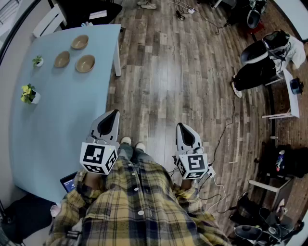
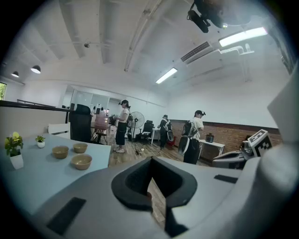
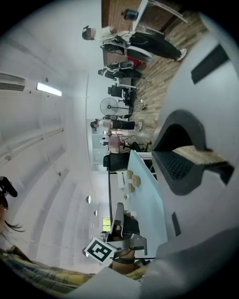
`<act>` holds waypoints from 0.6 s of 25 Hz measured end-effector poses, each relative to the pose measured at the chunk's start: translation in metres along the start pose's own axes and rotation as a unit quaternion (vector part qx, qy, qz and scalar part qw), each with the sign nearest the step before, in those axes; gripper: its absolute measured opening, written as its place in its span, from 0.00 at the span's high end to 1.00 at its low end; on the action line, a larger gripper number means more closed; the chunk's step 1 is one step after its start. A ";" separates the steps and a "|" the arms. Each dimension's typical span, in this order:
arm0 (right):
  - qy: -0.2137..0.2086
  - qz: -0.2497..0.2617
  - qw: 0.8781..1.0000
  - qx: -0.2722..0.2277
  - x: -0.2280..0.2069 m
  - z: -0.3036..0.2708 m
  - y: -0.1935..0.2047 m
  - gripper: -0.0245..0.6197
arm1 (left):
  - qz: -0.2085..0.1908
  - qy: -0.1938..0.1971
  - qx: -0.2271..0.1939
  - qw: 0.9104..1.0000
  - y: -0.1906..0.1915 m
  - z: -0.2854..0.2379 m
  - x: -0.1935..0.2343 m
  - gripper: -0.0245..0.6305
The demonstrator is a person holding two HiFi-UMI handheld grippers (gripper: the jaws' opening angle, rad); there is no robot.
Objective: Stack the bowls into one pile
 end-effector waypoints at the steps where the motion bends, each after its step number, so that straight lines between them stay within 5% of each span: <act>1: -0.001 0.001 1.000 -0.002 0.002 0.001 0.000 0.96 | 0.000 0.000 -0.001 1.000 -0.001 0.001 0.000 0.98; 15: -0.047 -0.039 0.997 -0.037 -0.005 0.022 0.014 0.95 | 0.005 -0.022 -0.007 1.000 0.021 0.012 -0.020 0.98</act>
Point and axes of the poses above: the fingertips, and each gripper's own axes: z backward along the fingers, x to its left, y out of its underside, the point moved 9 cm from there along z, backward along the fingers, and after that the axes turned 4 degrees about z, right-handed, at the moved point
